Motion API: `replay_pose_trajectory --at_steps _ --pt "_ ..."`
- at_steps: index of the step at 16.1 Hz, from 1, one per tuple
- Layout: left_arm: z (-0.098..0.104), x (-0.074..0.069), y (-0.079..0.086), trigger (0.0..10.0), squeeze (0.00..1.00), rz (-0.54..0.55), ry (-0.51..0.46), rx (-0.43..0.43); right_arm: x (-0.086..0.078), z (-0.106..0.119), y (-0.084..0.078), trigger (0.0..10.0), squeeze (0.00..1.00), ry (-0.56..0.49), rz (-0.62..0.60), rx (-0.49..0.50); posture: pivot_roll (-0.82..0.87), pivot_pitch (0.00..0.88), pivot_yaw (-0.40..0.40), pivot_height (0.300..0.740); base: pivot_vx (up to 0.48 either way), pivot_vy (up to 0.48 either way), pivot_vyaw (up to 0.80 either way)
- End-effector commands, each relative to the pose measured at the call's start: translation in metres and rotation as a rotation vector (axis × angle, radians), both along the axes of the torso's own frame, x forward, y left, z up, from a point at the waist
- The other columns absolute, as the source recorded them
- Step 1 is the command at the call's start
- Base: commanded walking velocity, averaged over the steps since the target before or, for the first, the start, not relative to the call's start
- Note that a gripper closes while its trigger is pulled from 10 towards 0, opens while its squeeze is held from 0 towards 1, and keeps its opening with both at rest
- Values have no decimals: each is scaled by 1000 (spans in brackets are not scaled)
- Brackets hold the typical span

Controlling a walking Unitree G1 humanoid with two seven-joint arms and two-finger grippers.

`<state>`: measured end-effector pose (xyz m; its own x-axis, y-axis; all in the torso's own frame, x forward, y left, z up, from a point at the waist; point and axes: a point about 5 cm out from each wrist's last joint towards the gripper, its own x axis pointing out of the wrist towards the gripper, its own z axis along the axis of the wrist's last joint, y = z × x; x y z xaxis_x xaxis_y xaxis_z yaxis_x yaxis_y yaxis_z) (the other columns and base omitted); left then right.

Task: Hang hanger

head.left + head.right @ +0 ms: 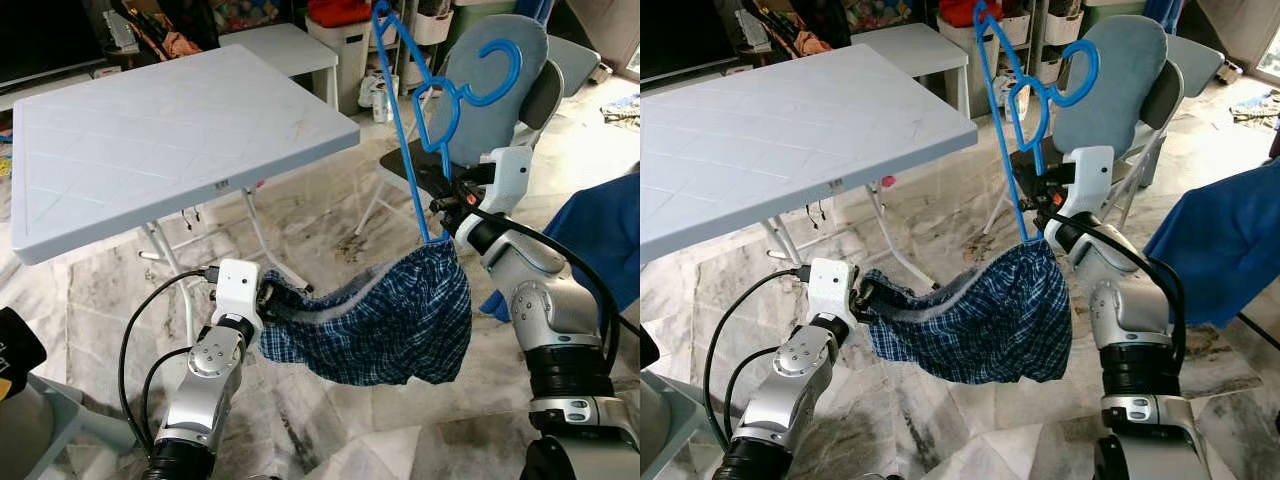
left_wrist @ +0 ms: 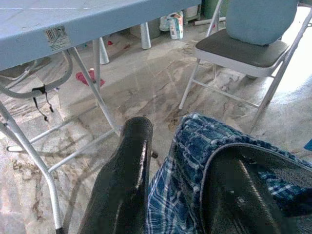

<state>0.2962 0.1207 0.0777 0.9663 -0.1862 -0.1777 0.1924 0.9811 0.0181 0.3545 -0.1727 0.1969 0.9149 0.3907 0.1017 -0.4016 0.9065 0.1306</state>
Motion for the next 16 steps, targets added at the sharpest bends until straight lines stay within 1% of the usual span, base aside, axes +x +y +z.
replay_pose_trajectory --at_steps 1,4,5,7,10,11,12,13,15,16 --pt "3 1 4 0 0 17 -19 12 3 7 1 10000 0 -29 -7 2 -115 15 30 740 0 0 0" --pt "5 1 6 0 0 30 -32 16 4 7 1 10000 0 -27 -11 14 -115 14 30 740 0 0 0" --pt "11 3 7 0 0 46 -73 8 4 7 2 10000 0 -12 -8 35 -115 13 31 740 0 0 0" --pt "18 4 4 0 0 42 -115 -13 5 5 3 10000 0 -3 -15 64 -115 13 30 740 0 0 0" --pt "15 2 -4 0 0 12 -104 -19 9 9 8 10000 0 -25 -51 98 -120 13 31 740 0 0 0" --pt "14 1 -7 0 0 5 -101 -22 11 11 15 10000 0 -20 -75 177 -120 13 30 740 0 0 0" --pt "14 1 -9 0 0 -9 -96 -23 12 13 21 10000 0 -8 -62 245 -120 13 30 740 0 0 0" --pt "12 0 -14 0 0 -50 -78 -30 12 14 28 10000 0 -1 -51 299 -116 13 26 740 0 0 0" --pt "8 -5 -25 0 0 -145 -38 -45 13 17 35 10000 0 -2 -38 394 -115 13 25 740 0 0 0" --pt "2 -11 -35 0 0 -245 19 -50 14 22 37 10000 0 -18 -50 459 -112 13 24 740 0 0 0"
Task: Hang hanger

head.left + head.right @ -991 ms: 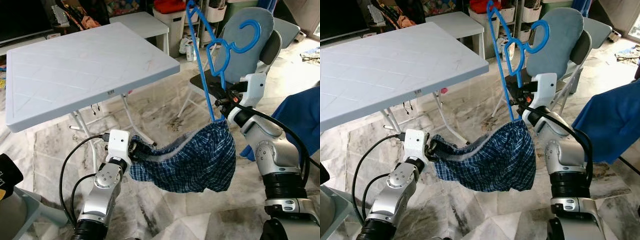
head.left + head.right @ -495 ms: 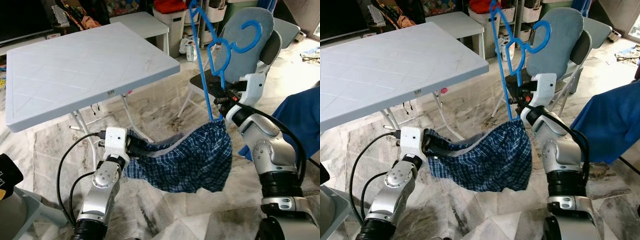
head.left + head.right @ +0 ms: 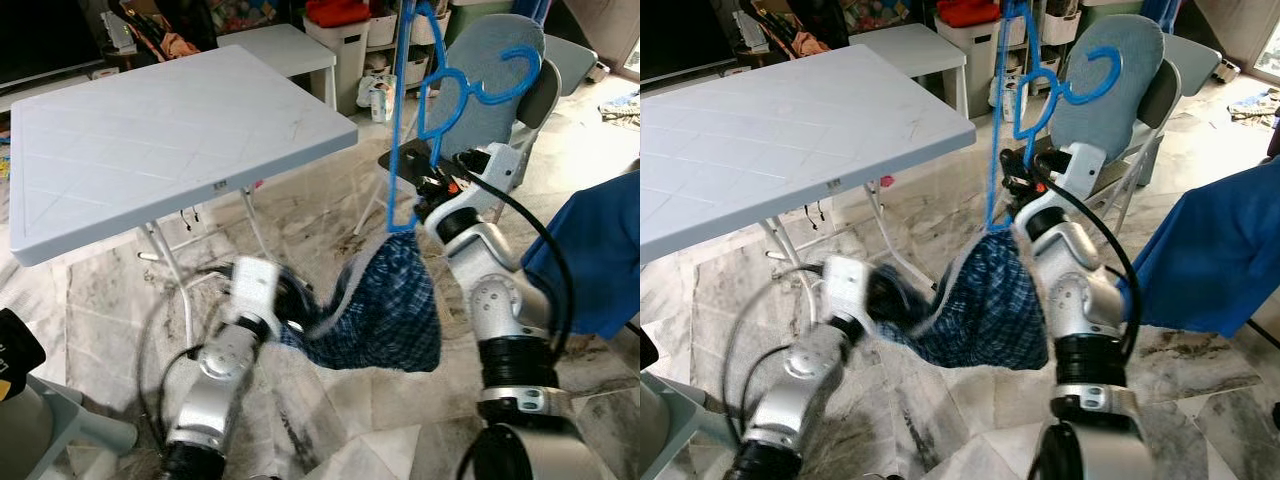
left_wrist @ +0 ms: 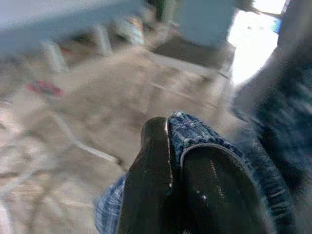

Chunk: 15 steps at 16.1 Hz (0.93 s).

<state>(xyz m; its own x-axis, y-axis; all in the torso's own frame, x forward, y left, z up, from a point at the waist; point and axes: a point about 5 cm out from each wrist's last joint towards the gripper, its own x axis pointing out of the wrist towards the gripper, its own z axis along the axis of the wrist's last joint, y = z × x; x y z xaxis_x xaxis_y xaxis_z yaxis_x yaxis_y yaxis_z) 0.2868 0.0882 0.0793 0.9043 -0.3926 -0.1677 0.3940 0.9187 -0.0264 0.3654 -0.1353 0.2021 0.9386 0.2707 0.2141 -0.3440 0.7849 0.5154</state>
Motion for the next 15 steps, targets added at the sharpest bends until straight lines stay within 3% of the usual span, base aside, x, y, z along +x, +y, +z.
replay_pose_trajectory --at_steps 1,2,4,5,6,9,10,13,15 --pt "-1 -7 -11 0 0 -102 29 -5 6 22 -1 10000 0 -53 -51 86 -113 13 24 740 0 0 0" --pt "-1 -9 -13 0 0 -120 34 -17 7 23 -3 10000 0 -51 -75 98 -116 13 23 740 0 0 0" --pt "10 -14 -29 0 0 -202 55 -139 11 33 -3 10000 0 -138 -182 -130 -112 15 22 740 0 0 0" --pt "13 -14 -32 0 0 -221 43 -128 12 38 2 10000 0 -149 -182 -112 -110 15 21 740 0 0 0" --pt "12 -13 -31 0 0 -202 33 -108 13 42 8 10000 0 -148 -161 -80 -110 15 21 740 0 0 0" --pt "7 4 -3 0 0 27 17 14 18 38 26 10000 0 42 -70 260 -103 16 15 740 0 0 0" --pt "7 9 6 0 0 95 26 26 18 35 31 10000 0 87 -53 329 -103 16 15 740 0 0 0" --pt "9 18 19 0 0 194 1 62 11 30 52 10000 0 166 83 422 -104 11 15 740 0 0 0" --pt "7 22 13 0 0 199 5 67 3 25 62 10000 0 221 154 437 -105 9 15 740 0 0 0"
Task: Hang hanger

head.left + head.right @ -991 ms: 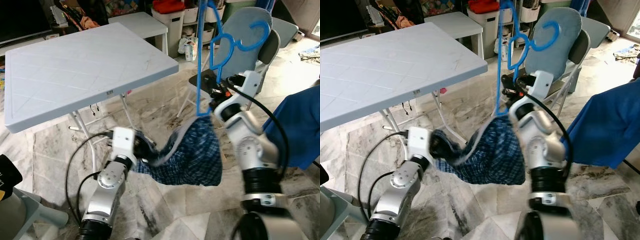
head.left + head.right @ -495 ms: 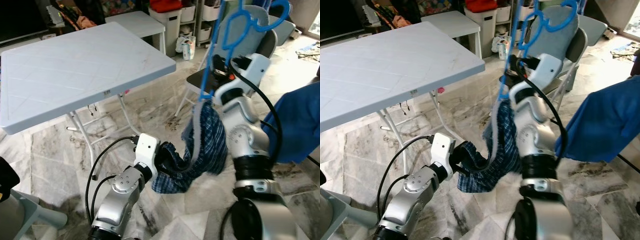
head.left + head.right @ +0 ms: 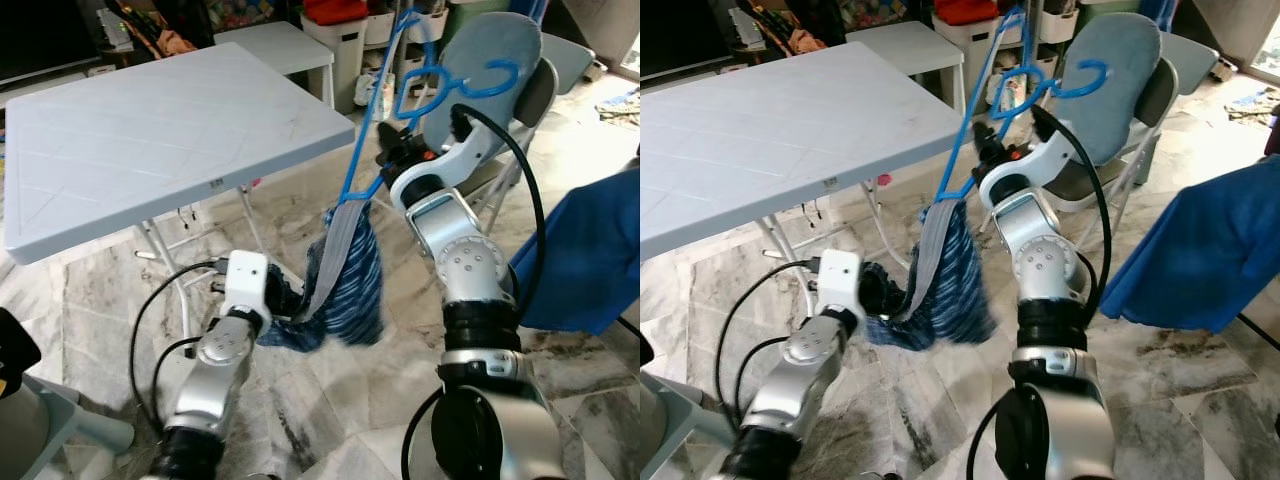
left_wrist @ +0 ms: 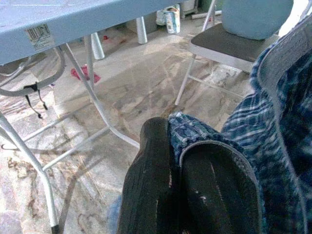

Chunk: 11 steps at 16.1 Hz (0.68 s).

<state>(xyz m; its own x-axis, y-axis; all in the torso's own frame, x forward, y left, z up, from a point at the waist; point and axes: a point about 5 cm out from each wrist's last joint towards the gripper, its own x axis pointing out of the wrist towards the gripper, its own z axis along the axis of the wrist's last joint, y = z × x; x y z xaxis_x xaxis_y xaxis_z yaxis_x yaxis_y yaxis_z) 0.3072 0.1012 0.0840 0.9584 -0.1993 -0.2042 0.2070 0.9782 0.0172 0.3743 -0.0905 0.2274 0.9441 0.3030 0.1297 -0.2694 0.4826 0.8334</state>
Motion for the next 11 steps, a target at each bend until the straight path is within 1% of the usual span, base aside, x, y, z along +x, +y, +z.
replay_pose_trajectory --at_steps 1,2,3,4,5,6,7,8,9,10,11 --pt "2 3 -8 0 0 -28 -11 10 -9 -1 23 10000 0 12 70 48 -107 7 14 740 0 0 0" --pt "2 3 -18 0 0 -68 -5 8 -13 0 28 10000 0 8 95 51 -107 7 14 740 0 0 0" --pt "3 2 -43 0 0 -207 0 3 -17 6 34 10000 0 -47 115 13 -108 2 14 740 0 0 0" --pt "12 -2 -63 0 0 -340 -26 -32 -17 12 33 10000 0 -120 69 -53 -108 2 14 740 0 0 0" --pt "19 -5 -76 0 0 -431 -50 -52 -17 16 30 10000 0 -166 30 -92 -108 2 14 740 0 0 0" --pt "28 -11 -91 0 0 -536 -71 -99 -17 23 26 10000 0 -240 -41 -204 -108 2 17 740 0 0 0" --pt "41 -20 -107 0 0 -648 -91 -171 -18 31 26 10000 0 -316 -105 -324 -107 3 20 740 0 0 0" --pt "43 -22 -110 0 0 -669 -93 -189 -18 32 27 10000 0 -311 -109 -318 -107 3 20 740 0 0 0" --pt "50 -29 -117 0 0 -744 -112 -227 -18 37 30 10000 0 -358 -167 -433 -107 4 22 740 0 0 0" --pt "54 -31 -119 0 0 -767 -121 -252 -22 43 34 10000 0 -464 -227 -606 -103 5 22 740 0 0 0" --pt "55 -32 -119 0 0 -776 -127 -262 -24 44 35 10000 0 -511 -256 -679 -103 5 22 740 0 0 0"
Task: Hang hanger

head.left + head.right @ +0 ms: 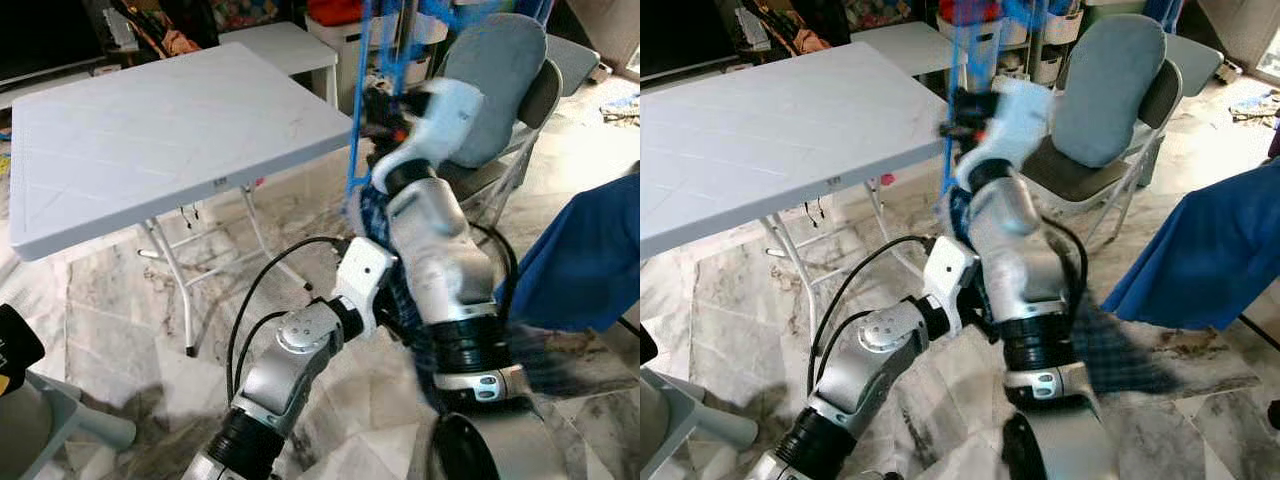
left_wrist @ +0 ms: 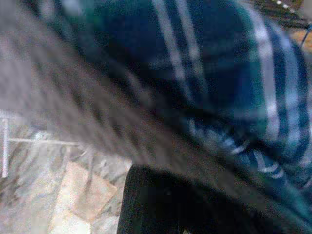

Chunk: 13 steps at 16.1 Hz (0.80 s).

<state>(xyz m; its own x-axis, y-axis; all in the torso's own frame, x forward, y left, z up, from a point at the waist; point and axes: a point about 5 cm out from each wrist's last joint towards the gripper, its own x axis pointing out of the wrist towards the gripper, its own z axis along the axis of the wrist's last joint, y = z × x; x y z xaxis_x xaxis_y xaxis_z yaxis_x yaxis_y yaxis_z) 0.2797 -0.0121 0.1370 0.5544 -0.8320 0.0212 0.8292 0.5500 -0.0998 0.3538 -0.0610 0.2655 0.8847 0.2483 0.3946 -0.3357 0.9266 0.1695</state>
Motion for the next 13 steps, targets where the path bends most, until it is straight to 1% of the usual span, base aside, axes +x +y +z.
replay_pose_trajectory --at_steps 1,2,3,4,5,6,7,9,10,11,12,13 --pt "5 -7 -4 0 0 -35 7 -53 -3 4 3 10000 0 -70 -50 -77 -103 5 22 740 0 0 0" --pt "15 -6 1 0 0 -14 20 -127 -5 -1 -1 10000 0 -148 -114 -211 -96 9 18 740 0 0 0" --pt "20 -4 5 0 0 3 28 -162 -5 -4 -2 10000 0 -174 -125 -256 -95 10 18 740 0 0 0" --pt "28 1 11 0 0 43 24 -203 -4 -13 -6 10000 0 -186 -145 -325 -93 10 16 740 0 0 0" --pt "31 3 14 0 0 53 23 -223 -4 -17 -7 10000 0 -199 -157 -368 -93 10 16 740 0 0 0" --pt "37 6 19 0 0 77 12 -244 -3 -24 -11 10000 0 -214 -171 -446 -93 10 16 740 0 0 0" --pt "41 8 22 0 0 89 6 -257 -2 -30 -14 10000 0 -222 -183 -499 -91 10 16 740 0 0 0" --pt "46 9 28 0 0 98 -7 -256 4 -47 -29 10000 0 -182 -237 -611 -92 10 17 740 0 0 0" --pt "45 9 35 0 0 110 -14 -238 10 -58 -43 10000 0 -135 -287 -675 -94 11 20 740 0 0 0" --pt "44 9 37 0 0 109 -14 -236 12 -60 -47 10000 0 -117 -303 -689 -94 11 20 740 0 0 0" --pt "43 8 40 0 0 110 -9 -235 14 -61 -54 10000 0 -97 -340 -682 -94 11 20 740 0 0 0" --pt "42 4 48 0 0 114 11 -240 20 -62 -74 10000 0 -55 -471 -701 -93 13 21 740 0 0 0"
